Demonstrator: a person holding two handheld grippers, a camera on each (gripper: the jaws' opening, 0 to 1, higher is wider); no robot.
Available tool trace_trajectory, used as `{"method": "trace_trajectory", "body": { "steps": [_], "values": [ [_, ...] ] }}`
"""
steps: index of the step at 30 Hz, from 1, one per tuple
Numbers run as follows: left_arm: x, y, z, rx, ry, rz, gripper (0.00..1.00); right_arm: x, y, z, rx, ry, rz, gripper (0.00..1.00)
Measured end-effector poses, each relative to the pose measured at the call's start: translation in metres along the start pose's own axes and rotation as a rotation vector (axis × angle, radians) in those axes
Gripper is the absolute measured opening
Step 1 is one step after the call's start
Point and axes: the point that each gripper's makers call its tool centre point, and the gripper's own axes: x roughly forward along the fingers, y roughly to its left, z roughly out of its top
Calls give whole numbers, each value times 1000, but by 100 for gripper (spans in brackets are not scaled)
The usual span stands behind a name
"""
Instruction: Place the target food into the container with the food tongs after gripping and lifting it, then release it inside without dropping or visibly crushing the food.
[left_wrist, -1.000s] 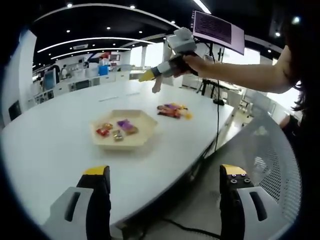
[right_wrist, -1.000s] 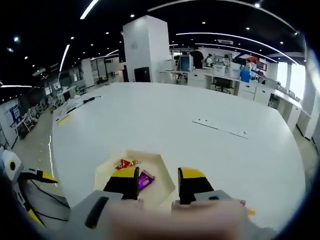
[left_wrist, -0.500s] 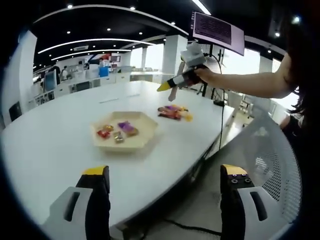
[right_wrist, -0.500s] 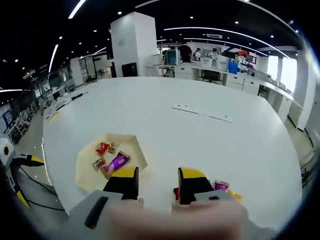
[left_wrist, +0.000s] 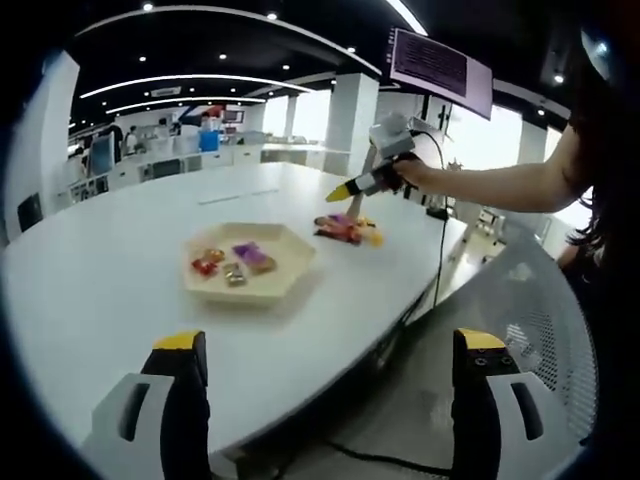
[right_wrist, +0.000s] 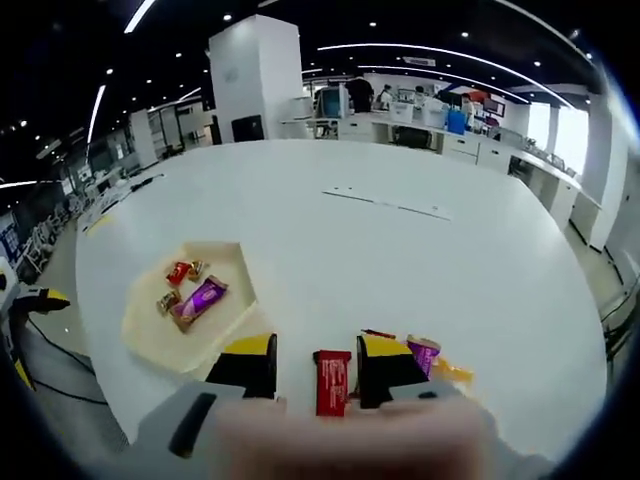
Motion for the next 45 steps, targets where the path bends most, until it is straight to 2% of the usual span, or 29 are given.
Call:
{"method": "trace_trajectory", "body": {
  "steps": [8, 28, 37, 45],
  "values": [
    [1, -1, -2, 26, 11, 4, 100, 16, -4, -18, 22, 33, 12, 31],
    [1, 3, -5, 38, 26, 26, 100, 31, -9, -35, 30, 73, 12, 31],
    [1, 6, -7, 49, 37, 34, 100, 33, -10, -37, 11, 80, -4, 30],
    [1, 6, -7, 45, 41, 33, 99, 34, -4, -39, -91, 89, -35, 30]
  ]
}}
